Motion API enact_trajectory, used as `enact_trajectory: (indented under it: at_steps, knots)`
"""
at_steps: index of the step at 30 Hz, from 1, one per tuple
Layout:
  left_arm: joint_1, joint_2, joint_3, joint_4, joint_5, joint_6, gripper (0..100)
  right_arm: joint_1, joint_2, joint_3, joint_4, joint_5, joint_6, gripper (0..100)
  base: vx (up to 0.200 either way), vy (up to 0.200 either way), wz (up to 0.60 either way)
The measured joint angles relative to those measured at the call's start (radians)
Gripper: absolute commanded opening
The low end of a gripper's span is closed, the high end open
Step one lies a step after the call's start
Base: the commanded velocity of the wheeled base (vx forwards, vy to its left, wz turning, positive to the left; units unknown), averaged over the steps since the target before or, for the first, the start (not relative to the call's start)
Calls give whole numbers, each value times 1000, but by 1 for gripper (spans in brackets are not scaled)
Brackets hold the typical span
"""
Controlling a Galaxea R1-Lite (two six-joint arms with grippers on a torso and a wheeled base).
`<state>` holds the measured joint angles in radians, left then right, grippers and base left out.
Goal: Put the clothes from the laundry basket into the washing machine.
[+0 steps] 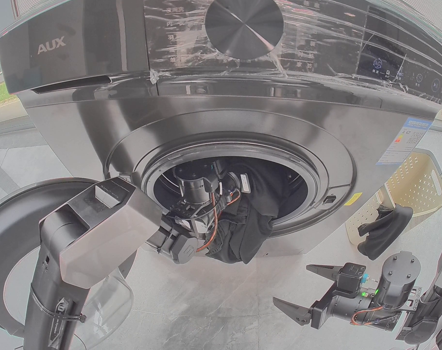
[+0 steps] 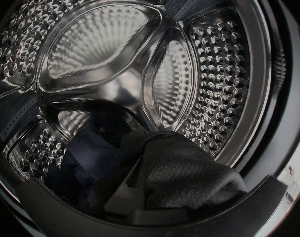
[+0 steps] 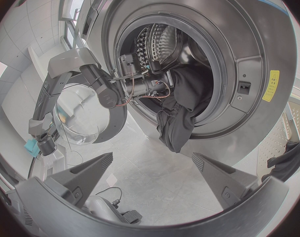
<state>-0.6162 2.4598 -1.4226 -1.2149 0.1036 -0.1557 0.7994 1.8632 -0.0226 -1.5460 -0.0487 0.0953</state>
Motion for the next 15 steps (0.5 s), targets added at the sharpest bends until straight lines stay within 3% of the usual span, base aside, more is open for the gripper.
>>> enact_trajectory:
  at_steps: [15]
  knots:
    - [34,104,-327,154,73,0,0,-1,15,-1,0,0,1,100,0,0,0]
